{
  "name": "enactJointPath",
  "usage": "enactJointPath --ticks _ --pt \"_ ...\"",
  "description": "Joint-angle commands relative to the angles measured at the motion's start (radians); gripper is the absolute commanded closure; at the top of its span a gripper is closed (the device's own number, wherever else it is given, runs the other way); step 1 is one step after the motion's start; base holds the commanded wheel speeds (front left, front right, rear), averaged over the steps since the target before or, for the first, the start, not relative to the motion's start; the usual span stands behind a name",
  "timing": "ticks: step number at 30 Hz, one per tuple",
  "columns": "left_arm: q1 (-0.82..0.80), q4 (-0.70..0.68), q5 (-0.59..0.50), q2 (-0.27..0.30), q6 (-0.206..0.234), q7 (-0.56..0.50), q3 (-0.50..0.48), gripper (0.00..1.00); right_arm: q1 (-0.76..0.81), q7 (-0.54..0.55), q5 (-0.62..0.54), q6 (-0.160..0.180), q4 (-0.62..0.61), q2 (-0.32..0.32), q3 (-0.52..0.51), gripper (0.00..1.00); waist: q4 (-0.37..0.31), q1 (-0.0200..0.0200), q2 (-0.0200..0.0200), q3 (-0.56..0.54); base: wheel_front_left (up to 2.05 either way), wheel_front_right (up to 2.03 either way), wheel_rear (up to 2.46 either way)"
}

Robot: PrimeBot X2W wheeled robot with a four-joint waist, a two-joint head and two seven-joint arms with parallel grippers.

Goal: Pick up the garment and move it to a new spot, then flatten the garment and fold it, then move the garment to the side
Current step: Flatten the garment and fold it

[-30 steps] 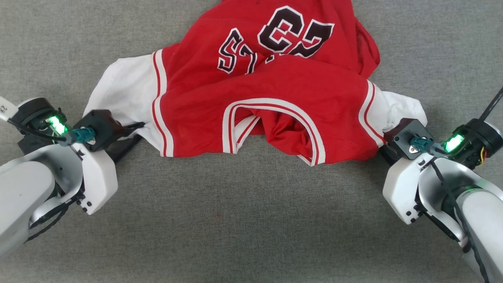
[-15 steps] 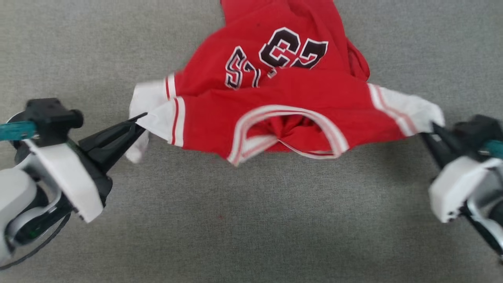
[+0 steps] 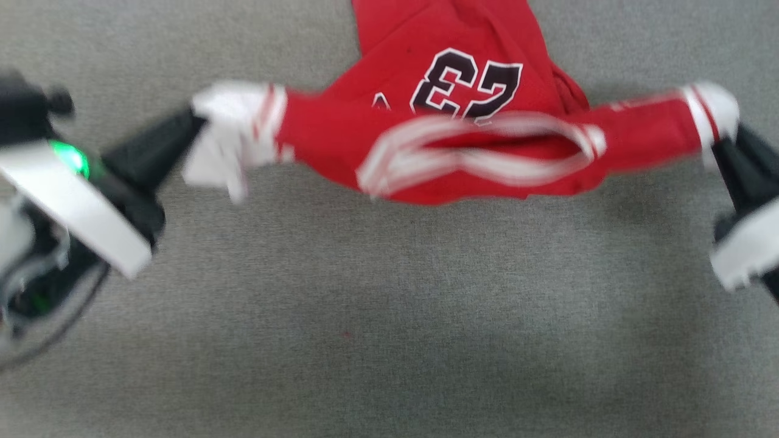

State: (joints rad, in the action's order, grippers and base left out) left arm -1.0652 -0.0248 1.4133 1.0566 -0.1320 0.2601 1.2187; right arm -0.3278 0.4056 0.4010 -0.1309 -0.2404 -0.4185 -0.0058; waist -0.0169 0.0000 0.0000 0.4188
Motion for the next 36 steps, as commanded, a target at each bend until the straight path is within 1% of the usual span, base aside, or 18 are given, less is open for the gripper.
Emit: enactJointPath --ticks 1,6,9,10,14,18,21,24,27,30,33,36 --pt "-0.046 0.056 0.031 -0.031 0.003 0.006 -0.023 1.00 -0.090 -0.005 0.016 0.000 0.044 0.025 0.006 1.00 -0.012 0.0000 0.0000 0.025 0.00 0.00 0.00" --pt "-0.196 0.251 0.129 -0.111 0.003 -0.028 -0.101 1.00 -0.387 -0.006 0.033 0.000 0.208 0.103 0.026 1.00 -0.033 0.0000 0.0000 0.078 0.00 0.00 0.00" --pt "-0.294 0.374 0.167 -0.147 0.003 -0.040 -0.163 1.00 -0.571 -0.026 0.006 0.000 0.322 0.152 0.020 1.00 -0.047 0.0000 0.0000 0.106 0.00 0.00 0.00" --pt "-0.294 0.374 0.167 -0.147 0.003 -0.040 -0.163 1.00 -0.571 -0.026 0.006 0.000 0.322 0.152 0.020 1.00 -0.047 0.0000 0.0000 0.106 0.00 0.00 0.00" --pt "-0.432 0.517 0.176 -0.201 0.003 -0.054 -0.221 1.00 -0.801 -0.080 -0.043 0.000 0.473 0.218 -0.035 1.00 -0.052 0.0000 0.0000 0.125 0.00 0.00 0.00" --pt "-0.558 0.621 0.195 -0.255 0.003 -0.055 -0.285 1.00 -0.993 -0.166 -0.107 0.000 0.602 0.268 -0.119 1.00 -0.049 0.0000 0.0000 0.129 0.00 0.00 0.00" --pt "-0.628 0.664 0.192 -0.293 0.003 -0.034 -0.324 1.00 -1.100 -0.235 -0.173 0.001 0.696 0.274 -0.167 1.00 -0.043 0.0000 0.0000 0.123 0.00 0.00 0.00" --pt "-0.672 0.678 0.178 -0.315 0.003 -0.013 -0.360 1.00 -1.189 -0.311 -0.231 0.001 0.777 0.265 -0.219 1.00 -0.035 0.0000 0.0000 0.111 0.00 0.00 0.00" --pt "-0.650 0.656 0.185 -0.331 0.003 -0.015 -0.371 1.00 -1.221 -0.355 -0.265 0.001 0.843 0.261 -0.237 1.00 -0.027 0.0000 0.0000 0.099 0.00 0.00 0.00" --pt "-0.593 0.614 0.189 -0.317 0.003 -0.045 -0.352 1.00 -1.202 -0.365 -0.262 0.001 0.880 0.245 -0.207 1.00 -0.021 0.0000 0.0000 0.093 0.00 0.00 0.00" --pt "-0.502 0.553 0.222 -0.291 0.003 -0.082 -0.342 1.00 -1.126 -0.356 -0.226 0.001 0.882 0.221 -0.165 1.00 -0.018 0.0000 0.0000 0.085 0.00 0.00 0.00" --pt "-0.365 0.457 0.257 -0.259 0.003 -0.118 -0.324 1.00 -0.997 -0.342 -0.180 0.001 0.835 0.197 -0.126 1.00 -0.018 0.0000 0.0000 0.072 0.00 0.00 0.00"
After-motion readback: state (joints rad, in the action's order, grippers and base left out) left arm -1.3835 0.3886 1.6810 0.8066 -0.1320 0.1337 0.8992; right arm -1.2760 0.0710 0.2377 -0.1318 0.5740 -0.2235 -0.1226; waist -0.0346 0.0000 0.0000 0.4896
